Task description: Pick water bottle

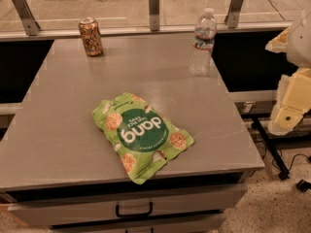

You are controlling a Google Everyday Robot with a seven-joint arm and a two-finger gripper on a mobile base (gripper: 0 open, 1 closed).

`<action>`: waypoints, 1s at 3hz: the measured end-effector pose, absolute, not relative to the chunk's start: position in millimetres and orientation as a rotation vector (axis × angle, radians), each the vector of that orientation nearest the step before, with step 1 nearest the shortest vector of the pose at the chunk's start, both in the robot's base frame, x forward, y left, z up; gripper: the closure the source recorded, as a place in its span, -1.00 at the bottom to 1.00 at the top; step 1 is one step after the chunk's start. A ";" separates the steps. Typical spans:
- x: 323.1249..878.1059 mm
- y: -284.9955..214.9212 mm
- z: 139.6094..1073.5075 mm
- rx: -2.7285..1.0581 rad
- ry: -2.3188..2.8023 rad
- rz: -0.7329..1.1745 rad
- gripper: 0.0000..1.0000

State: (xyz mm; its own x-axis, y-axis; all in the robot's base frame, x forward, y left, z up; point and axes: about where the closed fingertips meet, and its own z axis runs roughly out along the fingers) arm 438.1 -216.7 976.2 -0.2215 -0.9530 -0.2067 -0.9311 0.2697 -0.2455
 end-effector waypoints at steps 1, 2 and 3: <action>442.1 -216.2 975.4 -1.719 2.229 -0.101 -1.00; 480.7 -212.3 966.1 -1.668 2.200 -0.116 -1.00; 534.0 -207.3 947.9 -1.565 2.147 -0.088 -1.00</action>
Offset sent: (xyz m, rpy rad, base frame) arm 0.0942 0.0074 -0.0250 0.0609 -0.1067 -0.0423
